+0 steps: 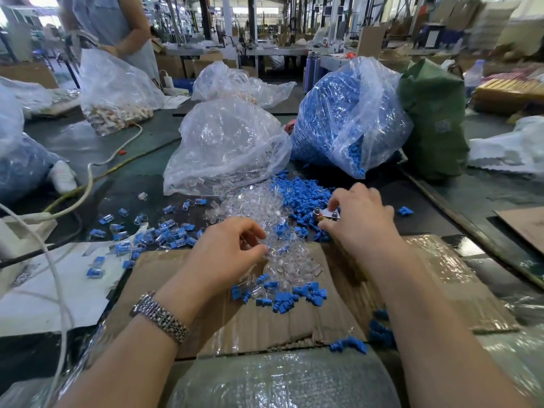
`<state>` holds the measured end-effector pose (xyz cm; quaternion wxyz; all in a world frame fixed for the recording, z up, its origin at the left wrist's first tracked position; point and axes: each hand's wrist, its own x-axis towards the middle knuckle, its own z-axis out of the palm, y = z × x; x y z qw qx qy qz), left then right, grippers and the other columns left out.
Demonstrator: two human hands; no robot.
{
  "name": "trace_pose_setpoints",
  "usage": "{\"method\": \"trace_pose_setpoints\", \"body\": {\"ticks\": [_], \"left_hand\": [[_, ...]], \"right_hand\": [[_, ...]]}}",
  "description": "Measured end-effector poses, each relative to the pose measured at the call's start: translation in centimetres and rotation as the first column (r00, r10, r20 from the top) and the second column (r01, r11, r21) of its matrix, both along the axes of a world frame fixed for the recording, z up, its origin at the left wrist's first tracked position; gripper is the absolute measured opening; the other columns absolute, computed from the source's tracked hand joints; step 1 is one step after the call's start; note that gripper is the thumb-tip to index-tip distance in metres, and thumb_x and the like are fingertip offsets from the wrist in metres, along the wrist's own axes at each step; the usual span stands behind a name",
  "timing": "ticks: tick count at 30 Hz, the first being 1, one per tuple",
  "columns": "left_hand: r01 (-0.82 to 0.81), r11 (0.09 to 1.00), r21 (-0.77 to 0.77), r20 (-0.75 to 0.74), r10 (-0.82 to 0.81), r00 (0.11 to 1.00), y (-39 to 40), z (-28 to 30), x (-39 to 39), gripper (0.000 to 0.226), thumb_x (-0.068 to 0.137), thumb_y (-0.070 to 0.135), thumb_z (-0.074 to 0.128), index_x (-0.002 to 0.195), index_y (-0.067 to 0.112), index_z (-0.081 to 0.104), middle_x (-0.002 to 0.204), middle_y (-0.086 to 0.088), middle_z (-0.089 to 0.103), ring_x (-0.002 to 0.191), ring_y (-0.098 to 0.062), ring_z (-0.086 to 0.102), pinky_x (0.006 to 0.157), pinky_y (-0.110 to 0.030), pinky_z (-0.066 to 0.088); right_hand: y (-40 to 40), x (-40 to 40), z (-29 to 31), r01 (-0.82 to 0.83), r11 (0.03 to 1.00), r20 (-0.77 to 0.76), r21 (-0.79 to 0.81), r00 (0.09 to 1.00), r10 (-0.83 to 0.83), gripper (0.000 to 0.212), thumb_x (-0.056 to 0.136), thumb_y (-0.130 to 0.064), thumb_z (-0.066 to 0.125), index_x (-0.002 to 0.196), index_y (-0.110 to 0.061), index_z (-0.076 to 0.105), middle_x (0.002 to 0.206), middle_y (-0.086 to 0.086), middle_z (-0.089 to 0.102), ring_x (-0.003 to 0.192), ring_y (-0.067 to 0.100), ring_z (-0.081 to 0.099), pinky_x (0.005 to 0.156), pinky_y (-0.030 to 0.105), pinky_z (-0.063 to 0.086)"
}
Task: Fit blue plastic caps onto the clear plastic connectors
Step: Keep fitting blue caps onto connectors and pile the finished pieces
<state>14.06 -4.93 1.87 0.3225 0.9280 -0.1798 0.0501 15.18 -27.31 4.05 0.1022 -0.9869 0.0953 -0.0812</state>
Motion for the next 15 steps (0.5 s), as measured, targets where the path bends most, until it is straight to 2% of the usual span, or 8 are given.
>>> {"method": "trace_pose_setpoints", "body": {"ticks": [2,4,7,13,15], "left_hand": [[0.015,1.000,-0.004,-0.014,-0.015,1.000,-0.2,-0.1,-0.1,0.011,0.091,0.025,0.072,0.101,0.027,0.068,0.088,0.015,0.065,0.077,0.005,0.059,0.065,-0.006,0.043],[0.035,0.999,0.012,-0.029,-0.034,0.999,-0.3,-0.2,-0.1,0.012,0.091,0.020,0.071,0.101,0.026,0.068,0.091,0.014,0.065,0.078,0.004,0.060,0.066,-0.006,0.045],[0.046,0.998,0.036,-0.030,-0.045,0.999,-0.4,-0.1,-0.1,0.013,0.090,0.018,0.073,0.099,0.027,0.069,0.092,0.013,0.065,0.078,0.002,0.061,0.067,-0.005,0.047],[0.061,0.997,0.041,-0.045,-0.059,0.997,-0.3,-0.1,0.0,0.010,0.088,0.025,0.076,0.093,0.028,0.068,0.091,0.014,0.066,0.079,0.003,0.062,0.074,-0.014,0.053],[0.051,0.998,0.045,-0.020,-0.051,0.999,-0.3,-0.1,0.1,0.008,0.087,0.030,0.077,0.089,0.028,0.070,0.089,0.016,0.066,0.078,0.005,0.060,0.073,-0.013,0.050]], "right_hand": [[0.7,-0.1,0.1,-0.096,0.994,0.004,-0.047,0.995,0.096,0.015,0.091,-0.043,0.071,0.099,-0.031,0.067,0.109,0.000,0.057,0.118,0.026,0.042,0.094,0.049,0.037],[1.2,-0.2,-0.1,-0.175,0.983,-0.065,-0.062,0.983,0.171,0.005,0.094,-0.033,0.069,0.098,-0.033,0.073,0.102,-0.002,0.059,0.116,0.025,0.043,0.094,0.046,0.036],[1.4,-0.1,-0.4,-0.249,0.964,-0.123,-0.092,0.964,0.237,0.020,0.096,-0.017,0.063,0.105,-0.030,0.076,0.108,-0.001,0.063,0.117,0.026,0.046,0.098,0.044,0.039],[0.9,0.3,-0.6,-0.259,0.964,-0.142,-0.063,0.958,0.248,0.026,0.096,-0.008,0.059,0.112,-0.021,0.074,0.112,0.007,0.067,0.119,0.028,0.048,0.096,0.040,0.047],[1.0,0.5,-0.7,-0.243,0.967,-0.132,-0.079,0.964,0.231,0.024,0.096,-0.009,0.059,0.112,-0.020,0.073,0.110,0.008,0.066,0.118,0.028,0.050,0.094,0.041,0.047]]}}
